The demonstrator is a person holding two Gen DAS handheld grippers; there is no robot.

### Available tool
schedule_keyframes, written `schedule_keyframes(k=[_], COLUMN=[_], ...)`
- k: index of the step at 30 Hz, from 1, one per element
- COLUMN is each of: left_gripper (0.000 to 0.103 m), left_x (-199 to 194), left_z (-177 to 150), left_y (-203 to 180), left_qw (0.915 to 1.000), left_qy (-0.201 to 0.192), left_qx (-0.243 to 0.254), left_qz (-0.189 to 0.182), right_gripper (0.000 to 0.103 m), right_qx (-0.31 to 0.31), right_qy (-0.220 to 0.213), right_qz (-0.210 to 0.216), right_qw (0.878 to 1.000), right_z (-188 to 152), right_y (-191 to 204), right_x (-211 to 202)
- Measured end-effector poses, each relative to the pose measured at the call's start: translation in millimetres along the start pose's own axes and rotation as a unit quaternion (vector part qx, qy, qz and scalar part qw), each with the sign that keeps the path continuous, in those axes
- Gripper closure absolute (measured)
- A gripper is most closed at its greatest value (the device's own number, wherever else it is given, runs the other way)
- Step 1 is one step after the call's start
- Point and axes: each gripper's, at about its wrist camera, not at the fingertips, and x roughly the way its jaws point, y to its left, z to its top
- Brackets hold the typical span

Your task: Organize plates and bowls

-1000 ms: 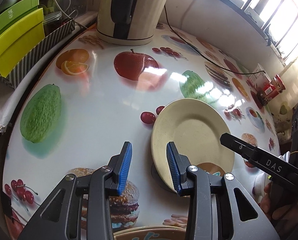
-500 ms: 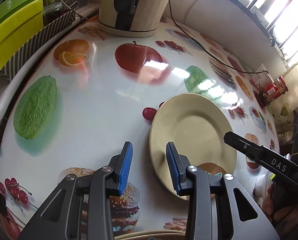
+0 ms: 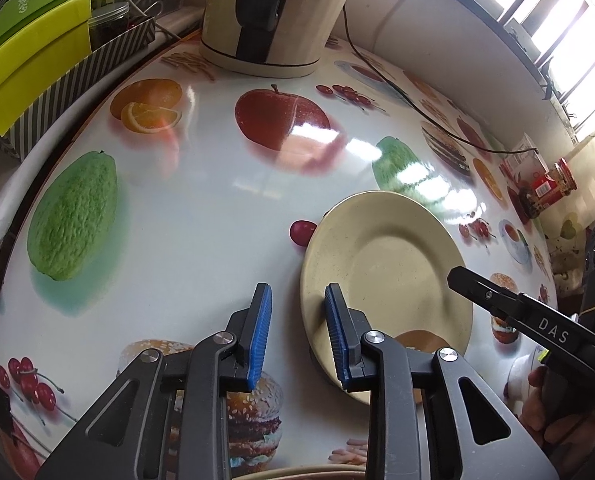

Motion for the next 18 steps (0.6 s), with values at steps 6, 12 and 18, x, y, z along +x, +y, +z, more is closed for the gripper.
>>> schedule_keyframes(k=[6, 12, 18], left_gripper=[0.084, 0.085, 0.085], left_x=[1.3, 1.0, 0.1], left_z=[-0.5, -0.7, -0.5], left_y=[-4.0, -3.1, -1.3], left_qw=[1.0, 1.0, 1.0], left_qy=[0.002, 0.0, 0.0], left_qx=[0.003, 0.003, 0.001], left_qz=[-0.006, -0.006, -0.006], right_gripper=[0.078, 0.085, 0.086], right_qx=[0.008, 0.01, 0.007], right_qy=[0.002, 0.002, 0.002], right_qz=[0.008, 0.01, 0.008], right_qw=[1.0, 1.0, 1.0], right_z=[-0.2, -0.9, -1.5], right_y=[-0.9, -1.5, -1.5], right_x=[0.4, 1.3, 1.2])
